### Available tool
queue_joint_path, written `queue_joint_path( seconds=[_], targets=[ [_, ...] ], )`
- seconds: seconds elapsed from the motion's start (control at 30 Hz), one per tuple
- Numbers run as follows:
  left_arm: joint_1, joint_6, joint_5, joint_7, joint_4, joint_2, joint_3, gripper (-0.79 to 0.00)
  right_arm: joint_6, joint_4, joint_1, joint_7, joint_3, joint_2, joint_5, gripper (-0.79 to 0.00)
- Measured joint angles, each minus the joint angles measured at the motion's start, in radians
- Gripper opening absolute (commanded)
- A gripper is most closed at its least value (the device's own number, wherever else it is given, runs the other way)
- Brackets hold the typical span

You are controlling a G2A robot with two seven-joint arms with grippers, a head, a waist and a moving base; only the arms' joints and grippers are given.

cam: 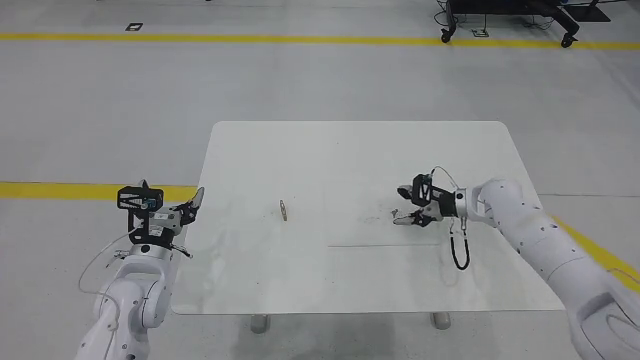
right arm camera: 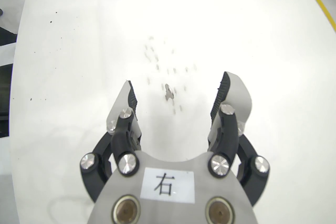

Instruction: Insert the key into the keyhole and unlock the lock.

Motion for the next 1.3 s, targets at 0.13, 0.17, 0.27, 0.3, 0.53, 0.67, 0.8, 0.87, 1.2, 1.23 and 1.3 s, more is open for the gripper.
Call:
queue_joint_path(
  seconds=[0.13, 0.17, 0.27, 0.3, 0.53, 0.67, 0.8, 0.87, 1.2, 1.23, 1.3],
  targets=[
    [0.0, 0.0, 0.0, 0.0, 0.0, 0.0, 0.0, 0.0, 0.0, 0.039, 0.059, -0.056, -0.141, 0.006, 0.053, -0.406],
    [0.0, 0.0, 0.0, 0.0, 0.0, 0.0, 0.0, 0.0, 0.0, 0.045, 0.07, -0.072, -0.167, 0.008, 0.055, -0.416],
    [0.0, 0.0, 0.0, 0.0, 0.0, 0.0, 0.0, 0.0, 0.0, 0.057, 0.108, -0.113, -0.247, 0.011, 0.05, -0.453],
    [0.0, 0.0, 0.0, 0.0, 0.0, 0.0, 0.0, 0.0, 0.0, 0.059, 0.119, -0.12, -0.269, 0.011, 0.046, -0.462],
    [0.0, 0.0, 0.0, 0.0, 0.0, 0.0, 0.0, 0.0, 0.0, 0.092, 0.18, -0.146, -0.395, -0.003, 0.072, -0.502],
    [0.0, 0.0, 0.0, 0.0, 0.0, 0.0, 0.0, 0.0, 0.0, 0.108, 0.202, -0.148, -0.437, -0.014, 0.098, -0.566],
    [0.0, 0.0, 0.0, 0.0, 0.0, 0.0, 0.0, 0.0, 0.0, 0.12, 0.216, -0.157, -0.462, -0.023, 0.113, -0.668],
    [0.0, 0.0, 0.0, 0.0, 0.0, 0.0, 0.0, 0.0, 0.0, 0.125, 0.217, -0.151, -0.462, -0.029, 0.115, -0.69],
    [0.0, 0.0, 0.0, 0.0, 0.0, 0.0, 0.0, 0.0, 0.0, 0.135, 0.22, -0.115, -0.462, -0.057, 0.114, -0.785],
    [0.0, 0.0, 0.0, 0.0, 0.0, 0.0, 0.0, 0.0, 0.0, 0.139, 0.221, -0.129, -0.462, -0.056, 0.11, -0.785],
    [0.0, 0.0, 0.0, 0.0, 0.0, 0.0, 0.0, 0.0, 0.0, 0.145, 0.221, -0.151, -0.462, -0.054, 0.097, -0.785]
  ],
)
